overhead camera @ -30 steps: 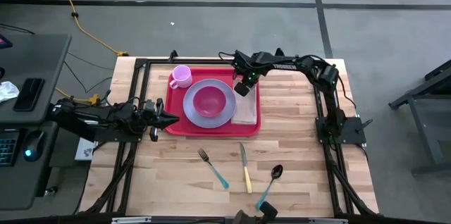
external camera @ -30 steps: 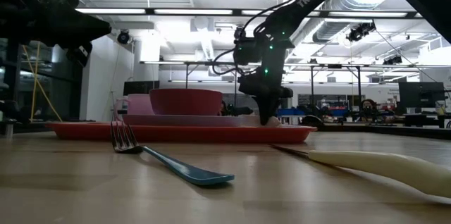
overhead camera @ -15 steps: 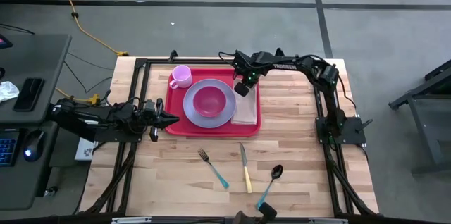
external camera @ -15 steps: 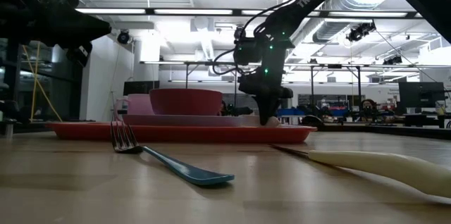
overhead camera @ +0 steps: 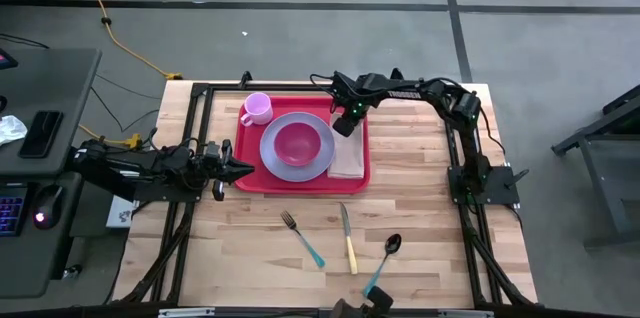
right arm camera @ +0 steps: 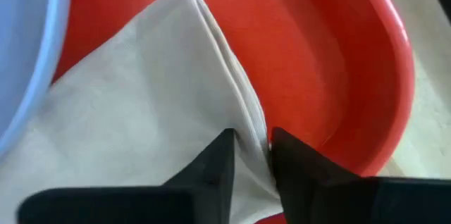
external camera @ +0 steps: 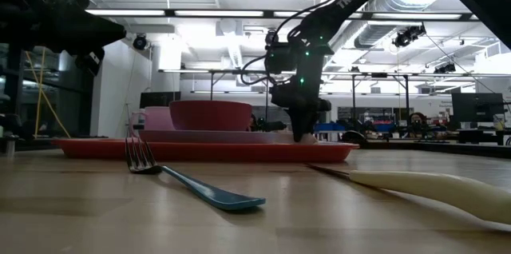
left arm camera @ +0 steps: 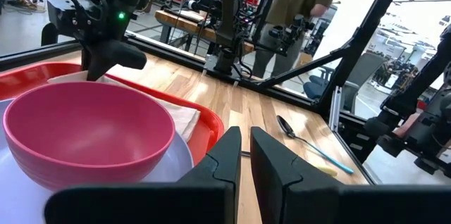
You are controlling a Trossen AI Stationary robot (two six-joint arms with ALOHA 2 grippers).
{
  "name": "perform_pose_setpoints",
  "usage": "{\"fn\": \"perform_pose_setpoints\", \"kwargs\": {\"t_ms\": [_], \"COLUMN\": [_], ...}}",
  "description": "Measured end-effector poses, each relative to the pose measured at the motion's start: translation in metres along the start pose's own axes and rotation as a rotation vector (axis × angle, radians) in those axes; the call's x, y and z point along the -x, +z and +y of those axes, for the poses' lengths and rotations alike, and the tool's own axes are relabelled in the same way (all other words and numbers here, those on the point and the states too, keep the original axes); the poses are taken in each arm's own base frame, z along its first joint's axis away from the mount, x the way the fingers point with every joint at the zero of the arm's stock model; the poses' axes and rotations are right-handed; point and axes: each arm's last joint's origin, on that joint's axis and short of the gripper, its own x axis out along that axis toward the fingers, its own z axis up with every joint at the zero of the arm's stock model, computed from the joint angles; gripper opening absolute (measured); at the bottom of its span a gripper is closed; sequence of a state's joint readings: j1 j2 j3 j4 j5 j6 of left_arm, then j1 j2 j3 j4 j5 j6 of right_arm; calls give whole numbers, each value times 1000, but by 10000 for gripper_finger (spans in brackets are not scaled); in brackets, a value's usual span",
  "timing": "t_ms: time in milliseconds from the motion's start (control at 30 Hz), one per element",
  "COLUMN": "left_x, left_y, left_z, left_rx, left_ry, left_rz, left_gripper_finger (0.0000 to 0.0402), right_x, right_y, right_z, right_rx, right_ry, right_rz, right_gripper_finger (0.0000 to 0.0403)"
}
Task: Set up tray
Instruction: Put the white table napkin on the red serving tray to the right of the purple plate, then put the blue fork on the white table napkin to the right of the purple plate
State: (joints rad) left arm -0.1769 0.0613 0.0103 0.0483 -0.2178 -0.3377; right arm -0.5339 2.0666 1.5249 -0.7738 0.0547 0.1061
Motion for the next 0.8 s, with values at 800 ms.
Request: {"fn": "perform_pose_setpoints", "kwargs": {"t_ms": [800], "left_x": [0], "left_y": [0], "left_z": [0], "left_rx": [0], "left_ry": [0], "left_rz": [0], "left_gripper_finger": [65], "right_x": [42], "right_y": [4], "right_z": [-6], "right_rx": [49], "right_ry": [-90], "right_rz": [-133], "right_gripper_finger": [131]}}
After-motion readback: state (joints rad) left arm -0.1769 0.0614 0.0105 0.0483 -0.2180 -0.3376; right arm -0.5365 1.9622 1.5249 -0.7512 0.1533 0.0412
